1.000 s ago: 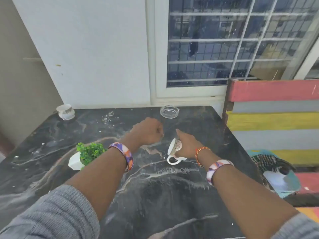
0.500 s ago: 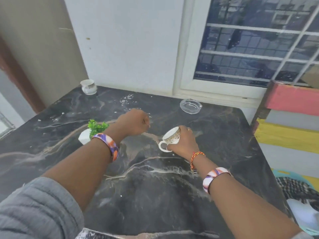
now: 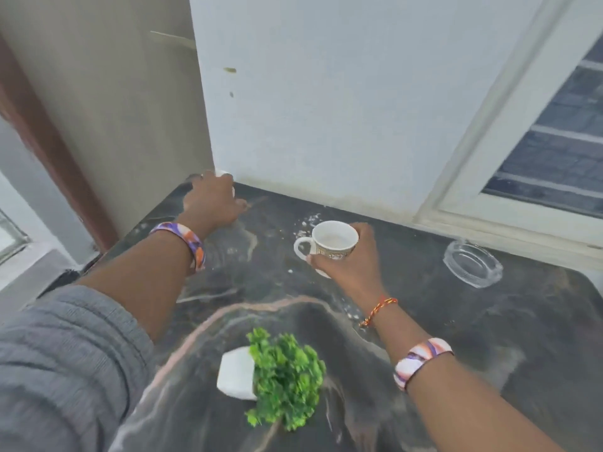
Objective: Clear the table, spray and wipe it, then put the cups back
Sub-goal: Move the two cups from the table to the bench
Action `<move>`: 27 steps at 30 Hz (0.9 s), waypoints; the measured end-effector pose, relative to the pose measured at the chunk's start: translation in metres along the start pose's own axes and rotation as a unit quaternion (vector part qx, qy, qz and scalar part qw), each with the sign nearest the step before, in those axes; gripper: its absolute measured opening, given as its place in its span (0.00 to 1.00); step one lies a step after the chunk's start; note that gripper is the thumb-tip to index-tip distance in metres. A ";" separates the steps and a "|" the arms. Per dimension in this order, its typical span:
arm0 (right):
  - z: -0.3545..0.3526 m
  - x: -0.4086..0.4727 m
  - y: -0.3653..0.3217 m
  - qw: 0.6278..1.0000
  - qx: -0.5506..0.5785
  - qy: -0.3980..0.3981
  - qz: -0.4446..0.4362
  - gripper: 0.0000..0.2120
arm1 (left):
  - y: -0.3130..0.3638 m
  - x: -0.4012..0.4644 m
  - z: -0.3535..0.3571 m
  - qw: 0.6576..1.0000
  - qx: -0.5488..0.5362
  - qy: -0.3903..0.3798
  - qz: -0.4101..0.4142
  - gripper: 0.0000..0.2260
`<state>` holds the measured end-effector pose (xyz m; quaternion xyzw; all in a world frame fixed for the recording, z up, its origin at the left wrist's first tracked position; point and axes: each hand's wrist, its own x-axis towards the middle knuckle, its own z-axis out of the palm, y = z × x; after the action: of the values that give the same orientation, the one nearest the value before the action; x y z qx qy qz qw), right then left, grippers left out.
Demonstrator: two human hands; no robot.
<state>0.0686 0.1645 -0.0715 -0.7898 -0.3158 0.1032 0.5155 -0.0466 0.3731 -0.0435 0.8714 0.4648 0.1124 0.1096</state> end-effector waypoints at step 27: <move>-0.157 -0.067 0.040 0.993 -0.001 0.109 0.037 0.28 | 0.181 -0.074 -0.008 0.936 -0.262 -0.072 0.226 0.16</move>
<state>0.1089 -0.0039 -0.0469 -0.8083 -0.2282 0.0351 0.5417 0.0531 0.2134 0.0107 0.8997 0.2007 0.1886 0.3387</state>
